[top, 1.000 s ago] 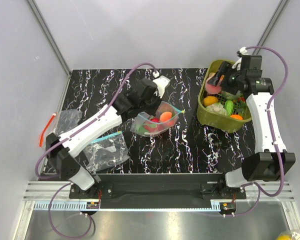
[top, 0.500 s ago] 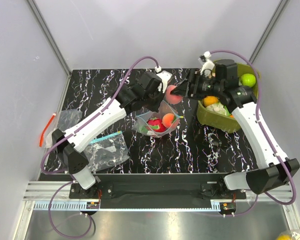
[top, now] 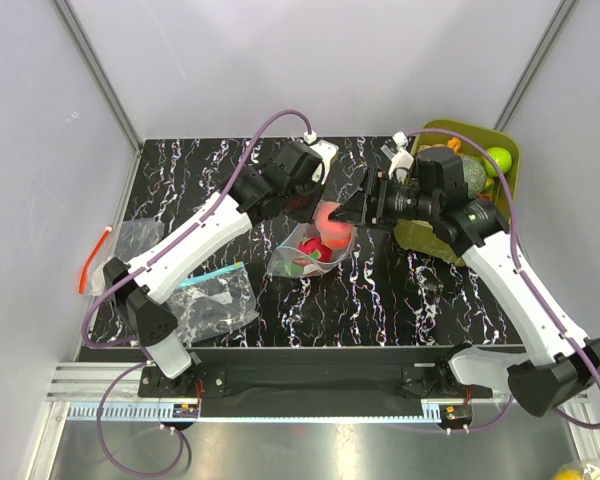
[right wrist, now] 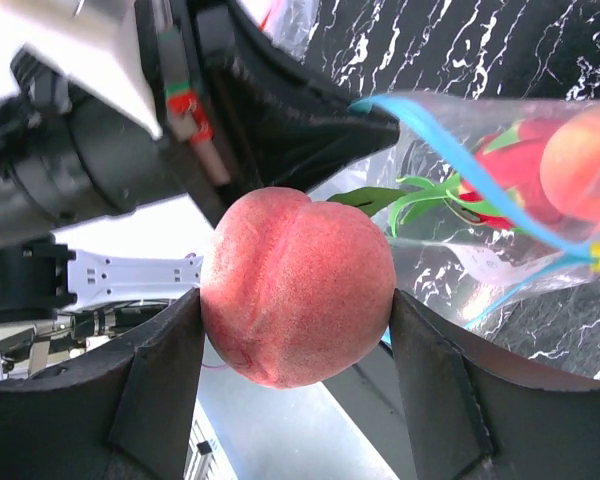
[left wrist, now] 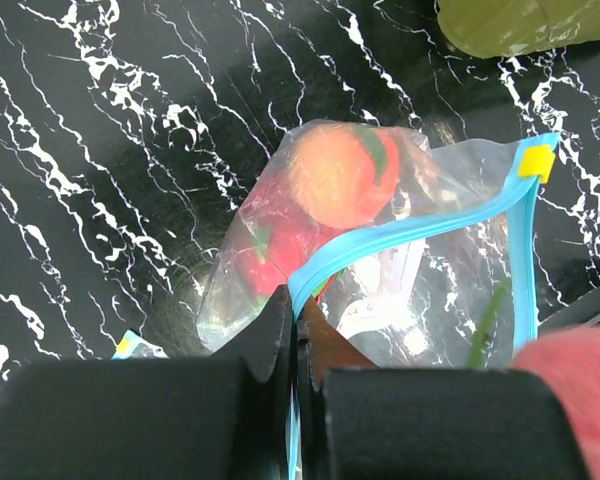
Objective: Place the food in the zip-top bag and seal the zipper
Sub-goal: Place the fake fruit in the zipper food storage bag.
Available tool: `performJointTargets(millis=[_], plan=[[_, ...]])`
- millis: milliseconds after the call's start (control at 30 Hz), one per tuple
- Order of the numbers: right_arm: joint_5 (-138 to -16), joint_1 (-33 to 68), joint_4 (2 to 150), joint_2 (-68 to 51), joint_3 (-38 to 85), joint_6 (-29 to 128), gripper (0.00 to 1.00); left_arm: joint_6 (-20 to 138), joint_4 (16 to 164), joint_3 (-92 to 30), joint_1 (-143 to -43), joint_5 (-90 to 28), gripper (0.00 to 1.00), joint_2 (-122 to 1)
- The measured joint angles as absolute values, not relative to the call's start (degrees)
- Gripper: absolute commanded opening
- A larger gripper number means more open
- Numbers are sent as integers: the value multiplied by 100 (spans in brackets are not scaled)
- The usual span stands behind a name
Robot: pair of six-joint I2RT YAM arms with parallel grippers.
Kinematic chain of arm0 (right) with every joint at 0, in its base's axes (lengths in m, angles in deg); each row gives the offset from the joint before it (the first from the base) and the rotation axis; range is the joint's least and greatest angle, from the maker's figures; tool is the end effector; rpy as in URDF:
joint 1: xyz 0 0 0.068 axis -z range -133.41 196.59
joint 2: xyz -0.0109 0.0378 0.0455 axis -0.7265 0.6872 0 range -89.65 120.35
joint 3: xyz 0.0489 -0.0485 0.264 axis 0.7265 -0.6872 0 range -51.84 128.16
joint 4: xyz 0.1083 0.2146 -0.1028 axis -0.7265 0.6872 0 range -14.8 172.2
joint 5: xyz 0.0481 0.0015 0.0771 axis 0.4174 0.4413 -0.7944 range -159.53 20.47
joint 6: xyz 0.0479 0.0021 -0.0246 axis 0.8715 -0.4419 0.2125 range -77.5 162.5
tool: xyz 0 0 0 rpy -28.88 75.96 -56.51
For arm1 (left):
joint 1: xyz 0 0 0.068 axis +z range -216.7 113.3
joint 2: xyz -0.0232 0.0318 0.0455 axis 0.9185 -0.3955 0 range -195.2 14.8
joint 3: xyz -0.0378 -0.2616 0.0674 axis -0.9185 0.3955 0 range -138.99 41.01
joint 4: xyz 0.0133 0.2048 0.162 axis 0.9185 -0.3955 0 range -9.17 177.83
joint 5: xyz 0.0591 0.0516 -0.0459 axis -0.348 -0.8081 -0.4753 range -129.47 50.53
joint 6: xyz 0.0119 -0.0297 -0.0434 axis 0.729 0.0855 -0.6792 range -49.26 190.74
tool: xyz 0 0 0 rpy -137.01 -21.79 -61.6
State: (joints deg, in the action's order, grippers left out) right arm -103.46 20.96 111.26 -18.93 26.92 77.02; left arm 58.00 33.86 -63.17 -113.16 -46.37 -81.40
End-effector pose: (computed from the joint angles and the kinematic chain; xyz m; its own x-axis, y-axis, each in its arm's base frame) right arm 0.2244 0.1296 0.4078 -0.8040 0.1357 -0.5789 -0.4220 0.5557 0.7163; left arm 0.2503 -0.2571 0.3906 -0.6293 0.3445 -0.6967 0.5366 0.8410 -0.0689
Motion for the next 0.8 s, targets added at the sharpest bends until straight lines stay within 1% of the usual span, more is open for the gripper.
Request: performJointTargets(millis=[167, 233, 267, 300, 333, 367, 533, 667, 800], plan=[[-10197, 2053, 10815, -2109, 2200, 7831, 41, 5717, 3351, -6326, -11316, -4547, 0, -8143], [-10092, 2048, 10584, -2050, 1920, 7925, 42, 5700, 3335, -6326, -11316, -4508, 0, -8143], [-10020, 2035, 10474, -1996, 1791, 7987, 45, 5687, 3335, -6326, -11311, -4477, 0, -8143], [-9968, 2022, 10394, -1930, 1686, 8032, 50, 5674, 3335, -6326, -11309, -4453, 0, -8143], [-9898, 2007, 10343, -1867, 1625, 8063, 77, 5667, 3335, -6326, -11305, -4427, 0, -8143], [-9843, 1989, 10332, -1775, 1599, 8113, 99, 5661, 3335, -6326, -11296, -4412, 0, -8143], [-9537, 1819, 10424, -1368, 1850, 8113, 100, 5564, 3335, -6326, -11204, -4254, 0, -8143], [-9306, 1762, 10669, -1331, 2283, 7982, 100, 5499, 3346, -6298, -11060, -4141, 0, -8143], [-8685, 1762, 11174, -1412, 2816, 7810, 88, 5440, 3368, -6162, -10850, -4112, 0, -8129]])
